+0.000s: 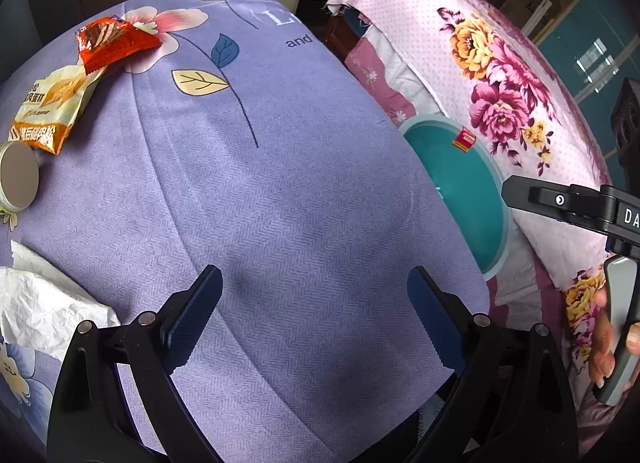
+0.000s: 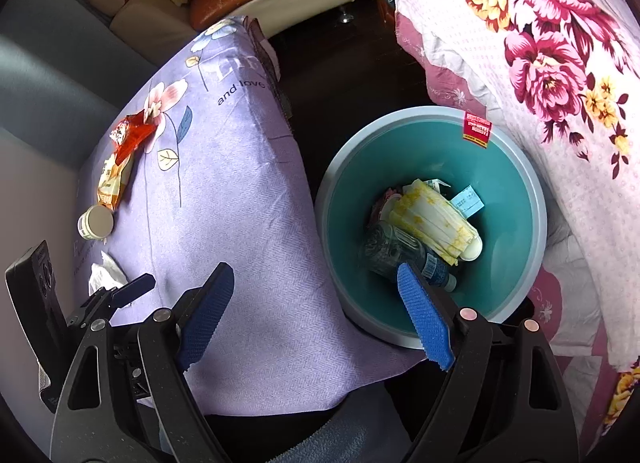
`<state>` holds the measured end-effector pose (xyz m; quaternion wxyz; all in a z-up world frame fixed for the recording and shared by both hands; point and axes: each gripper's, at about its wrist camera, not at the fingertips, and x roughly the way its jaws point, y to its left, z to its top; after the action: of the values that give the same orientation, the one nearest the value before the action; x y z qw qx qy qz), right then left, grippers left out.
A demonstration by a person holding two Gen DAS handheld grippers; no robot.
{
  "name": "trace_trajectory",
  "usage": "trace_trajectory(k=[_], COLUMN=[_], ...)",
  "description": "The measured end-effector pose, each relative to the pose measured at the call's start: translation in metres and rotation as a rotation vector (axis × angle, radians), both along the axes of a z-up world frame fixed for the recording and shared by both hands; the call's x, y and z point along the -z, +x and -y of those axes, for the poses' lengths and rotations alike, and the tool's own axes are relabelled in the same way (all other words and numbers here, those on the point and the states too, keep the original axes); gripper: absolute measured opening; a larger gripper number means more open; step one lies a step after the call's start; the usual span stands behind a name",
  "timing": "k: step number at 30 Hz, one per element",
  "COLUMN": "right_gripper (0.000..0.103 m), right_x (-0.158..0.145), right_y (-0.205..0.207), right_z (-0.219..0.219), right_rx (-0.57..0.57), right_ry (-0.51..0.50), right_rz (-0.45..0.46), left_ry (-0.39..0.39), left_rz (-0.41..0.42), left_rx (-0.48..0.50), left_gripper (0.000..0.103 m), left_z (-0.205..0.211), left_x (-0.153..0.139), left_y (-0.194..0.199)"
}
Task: Collect trash
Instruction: 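Move both open tools back toward the white tissue on the bedspread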
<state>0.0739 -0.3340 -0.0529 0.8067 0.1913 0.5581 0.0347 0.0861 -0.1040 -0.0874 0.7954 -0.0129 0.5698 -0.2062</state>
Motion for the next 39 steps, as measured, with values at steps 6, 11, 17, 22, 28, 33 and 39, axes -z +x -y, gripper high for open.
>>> trace_trajectory(k=[6,11,17,22,28,33,39], right_gripper=[0.08,0.08,0.08,0.08,0.08,0.08,0.08], right_x=[-0.004,-0.001,0.003,0.004,0.001,0.001,-0.003], right_y=[0.006,0.017,0.025,0.03,0.036,0.04,0.04], right_z=[-0.032,-0.072,-0.131,-0.18,-0.241,-0.298,-0.344], right_rx=[-0.053,-0.127,-0.247,-0.343,-0.459,-0.559,-0.629], right_ry=[-0.017,-0.017,-0.03,-0.053,-0.071,-0.083,-0.09], right_rz=[-0.003,-0.014,-0.027,-0.033,-0.022,-0.02,-0.012], left_ry=[-0.008,-0.003,0.013,0.032,-0.018,-0.077,-0.059], left_rz=[0.017,0.029,0.037,0.039,0.026,0.042,0.092], left_rx=[-0.055,-0.125,-0.219,-0.278,-0.353,-0.361,-0.415], left_gripper=[0.094,0.094,0.094,0.094,0.094,0.094,0.094], left_z=[-0.038,-0.084,-0.148,-0.197,-0.247,-0.269,-0.293], left_x=[-0.006,-0.011,-0.013,-0.013,-0.013,-0.019,-0.027], left_y=[-0.002,-0.005,-0.011,-0.02,-0.03,-0.045,-0.054])
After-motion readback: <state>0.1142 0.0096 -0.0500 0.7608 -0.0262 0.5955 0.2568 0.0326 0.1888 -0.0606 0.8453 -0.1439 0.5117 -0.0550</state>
